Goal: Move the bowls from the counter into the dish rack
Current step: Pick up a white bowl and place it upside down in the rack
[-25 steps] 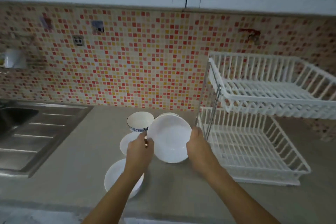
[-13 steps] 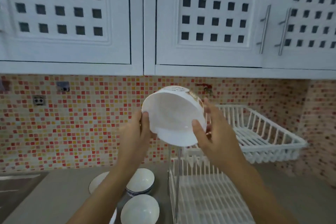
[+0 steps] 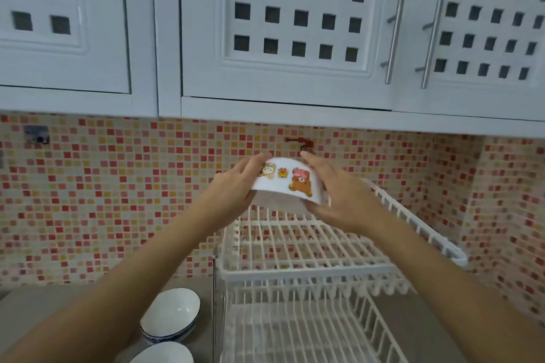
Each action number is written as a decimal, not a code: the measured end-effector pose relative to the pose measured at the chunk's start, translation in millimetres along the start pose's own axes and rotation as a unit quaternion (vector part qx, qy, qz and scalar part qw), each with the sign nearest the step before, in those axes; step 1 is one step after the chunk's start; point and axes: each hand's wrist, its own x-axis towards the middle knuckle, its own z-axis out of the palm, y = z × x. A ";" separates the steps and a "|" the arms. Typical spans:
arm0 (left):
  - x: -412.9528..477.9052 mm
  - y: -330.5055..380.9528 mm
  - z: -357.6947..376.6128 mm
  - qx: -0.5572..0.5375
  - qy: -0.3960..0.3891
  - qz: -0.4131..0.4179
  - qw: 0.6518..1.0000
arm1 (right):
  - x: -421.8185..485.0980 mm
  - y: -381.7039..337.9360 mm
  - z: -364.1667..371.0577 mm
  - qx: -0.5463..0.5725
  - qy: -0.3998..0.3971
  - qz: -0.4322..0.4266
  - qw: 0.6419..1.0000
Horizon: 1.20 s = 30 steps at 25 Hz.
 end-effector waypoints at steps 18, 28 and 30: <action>44.0 -22.2 83.7 0.090 -0.267 0.003 0.959 | 51.3 87.8 89.6 -0.075 -0.204 -0.126 0.968; 30.4 -23.9 90.3 0.116 -0.290 0.020 0.950 | 48.2 91.1 100.2 -0.117 -0.196 -0.197 0.953; 30.1 -24.3 91.1 0.122 -0.292 0.016 0.948 | 48.6 91.4 100.5 -0.116 -0.199 -0.188 0.955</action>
